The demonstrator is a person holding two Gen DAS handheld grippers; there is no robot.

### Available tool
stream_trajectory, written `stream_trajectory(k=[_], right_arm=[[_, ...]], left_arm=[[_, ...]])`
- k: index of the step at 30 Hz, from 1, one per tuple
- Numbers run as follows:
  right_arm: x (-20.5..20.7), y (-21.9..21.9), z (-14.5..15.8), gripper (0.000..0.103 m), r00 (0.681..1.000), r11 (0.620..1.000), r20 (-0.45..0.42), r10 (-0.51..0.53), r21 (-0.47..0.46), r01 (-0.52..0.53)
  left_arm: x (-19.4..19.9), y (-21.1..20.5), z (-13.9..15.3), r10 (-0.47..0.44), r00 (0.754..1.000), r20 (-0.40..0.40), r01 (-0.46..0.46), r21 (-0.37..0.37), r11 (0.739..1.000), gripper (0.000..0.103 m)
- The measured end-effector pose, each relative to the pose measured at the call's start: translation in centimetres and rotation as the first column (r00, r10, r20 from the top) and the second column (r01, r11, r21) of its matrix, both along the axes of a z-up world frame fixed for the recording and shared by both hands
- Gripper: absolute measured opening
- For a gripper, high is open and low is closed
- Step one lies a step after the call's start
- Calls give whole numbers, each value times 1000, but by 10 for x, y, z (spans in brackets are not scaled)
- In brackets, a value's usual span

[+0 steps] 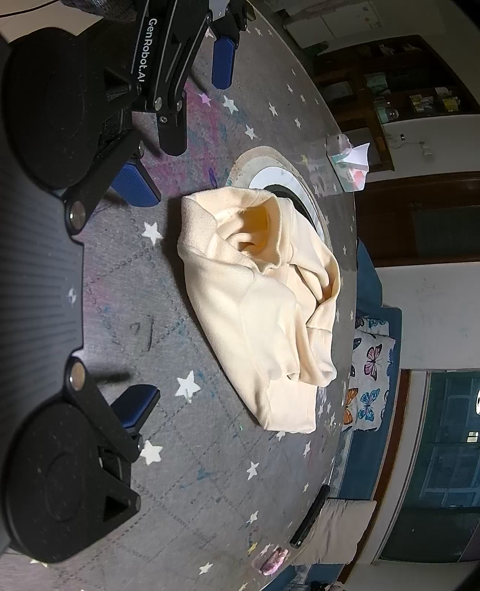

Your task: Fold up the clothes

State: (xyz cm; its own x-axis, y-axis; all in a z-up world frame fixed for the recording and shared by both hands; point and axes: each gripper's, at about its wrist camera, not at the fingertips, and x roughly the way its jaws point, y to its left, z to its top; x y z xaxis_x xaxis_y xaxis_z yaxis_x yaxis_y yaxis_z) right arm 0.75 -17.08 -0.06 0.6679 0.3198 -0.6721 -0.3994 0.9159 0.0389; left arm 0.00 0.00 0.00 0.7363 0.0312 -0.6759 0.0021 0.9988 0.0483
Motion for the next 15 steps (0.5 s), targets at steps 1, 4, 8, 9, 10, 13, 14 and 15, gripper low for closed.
stream_trajectory(k=[1, 4, 8, 9, 10, 13, 14, 15], right_arm=[[0, 0, 0, 103, 1000, 1000, -4, 0, 2, 0], [-1, -1, 1, 103, 1000, 1000, -3, 0, 2, 0], [-2, -1, 0, 103, 1000, 1000, -1, 0, 3, 0], [-3, -1, 0, 103, 1000, 1000, 0, 0, 4, 0], [-4, -1, 0, 103, 1000, 1000, 1, 1, 4, -1], [-7, -1, 2, 103, 1000, 1000, 8, 1, 3, -1], [-7, -1, 2, 103, 1000, 1000, 10, 1, 2, -1], [-8, -1, 3, 103, 1000, 1000, 11, 1, 2, -1]], left_arm=[[0, 0, 0, 1, 1000, 0, -1, 2, 1000, 103], [-1, 3, 2, 2, 1000, -7, -2, 10, 1000, 103], [-3, -2, -1, 3, 1000, -12, -3, 16, 1000, 103], [-4, -4, -1, 2, 1000, -13, -2, 16, 1000, 103], [-4, -5, -1, 1, 1000, -12, -1, 16, 1000, 103], [-6, -4, -1, -8, 1000, -13, 8, 6, 1000, 103], [-6, -3, -1, -10, 1000, -14, 10, 4, 1000, 103], [-6, -3, 0, -13, 1000, -15, 13, 2, 1000, 103]])
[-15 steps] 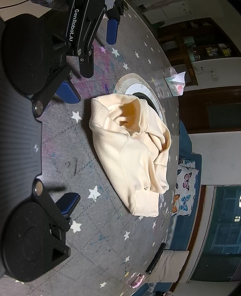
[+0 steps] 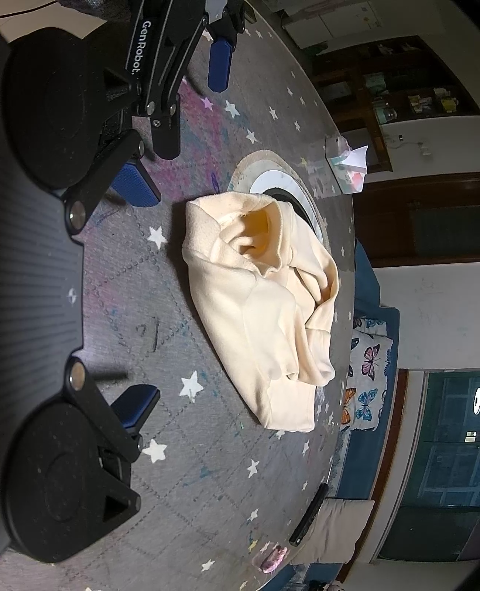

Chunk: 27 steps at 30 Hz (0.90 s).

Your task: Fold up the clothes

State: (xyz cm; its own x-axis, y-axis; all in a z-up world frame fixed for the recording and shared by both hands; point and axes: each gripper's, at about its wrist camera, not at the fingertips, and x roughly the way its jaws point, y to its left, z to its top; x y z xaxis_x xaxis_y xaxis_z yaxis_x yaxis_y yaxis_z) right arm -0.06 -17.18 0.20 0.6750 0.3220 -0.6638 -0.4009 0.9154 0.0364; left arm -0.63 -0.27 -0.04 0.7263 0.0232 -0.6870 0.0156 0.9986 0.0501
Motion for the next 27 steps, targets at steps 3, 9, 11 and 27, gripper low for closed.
stream_trajectory(k=[3, 9, 11, 27], right_arm=[[-1, 0, 0, 103, 1000, 1000, 3, -1, -1, 1], [-4, -1, 1, 103, 1000, 1000, 8, -2, -2, 2], [-6, -2, 2, 103, 1000, 1000, 12, -6, 0, 6], [-7, -4, 2, 103, 1000, 1000, 11, -17, 2, 17]], left_arm=[[-1, -2, 0, -4, 1000, -4, 4, 1, 1000, 103], [-4, -5, 0, -7, 1000, -6, 7, 5, 1000, 103], [-5, -5, 0, -8, 1000, -6, 8, 7, 1000, 103], [-8, -8, 1, -15, 1000, -5, 16, 16, 1000, 103]])
